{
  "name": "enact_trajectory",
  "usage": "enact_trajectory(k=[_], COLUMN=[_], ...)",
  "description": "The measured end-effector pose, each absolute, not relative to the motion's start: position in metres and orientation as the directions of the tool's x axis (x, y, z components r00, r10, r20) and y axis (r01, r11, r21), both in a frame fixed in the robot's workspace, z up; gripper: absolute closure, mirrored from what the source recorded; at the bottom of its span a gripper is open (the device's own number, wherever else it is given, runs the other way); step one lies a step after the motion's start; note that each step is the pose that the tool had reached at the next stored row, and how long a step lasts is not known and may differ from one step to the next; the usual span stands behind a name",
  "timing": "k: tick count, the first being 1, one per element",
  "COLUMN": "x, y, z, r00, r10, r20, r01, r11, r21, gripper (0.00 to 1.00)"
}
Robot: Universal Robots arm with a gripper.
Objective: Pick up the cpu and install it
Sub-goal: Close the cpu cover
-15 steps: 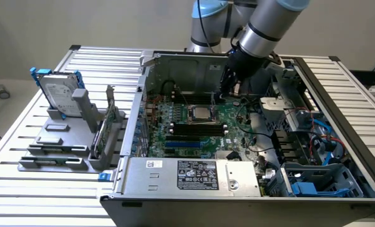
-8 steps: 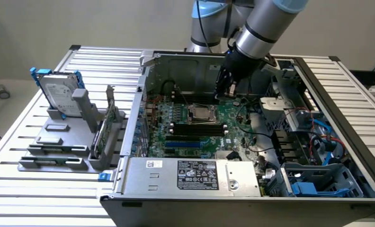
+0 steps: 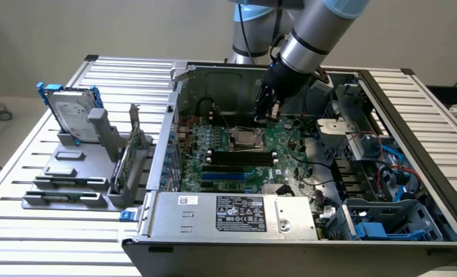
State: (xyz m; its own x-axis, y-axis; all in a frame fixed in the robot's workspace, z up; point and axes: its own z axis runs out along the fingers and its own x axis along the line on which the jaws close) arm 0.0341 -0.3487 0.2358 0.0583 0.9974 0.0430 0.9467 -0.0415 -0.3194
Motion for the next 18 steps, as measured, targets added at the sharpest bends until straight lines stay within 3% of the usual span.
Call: enact_trajectory(k=[18], x=[-0.003], y=[-0.349], z=[0.216], r00=[0.060], r10=[0.997], r20=[0.041], r01=[0.936], r11=[-0.042], r21=[-0.348], gripper=[0.89])
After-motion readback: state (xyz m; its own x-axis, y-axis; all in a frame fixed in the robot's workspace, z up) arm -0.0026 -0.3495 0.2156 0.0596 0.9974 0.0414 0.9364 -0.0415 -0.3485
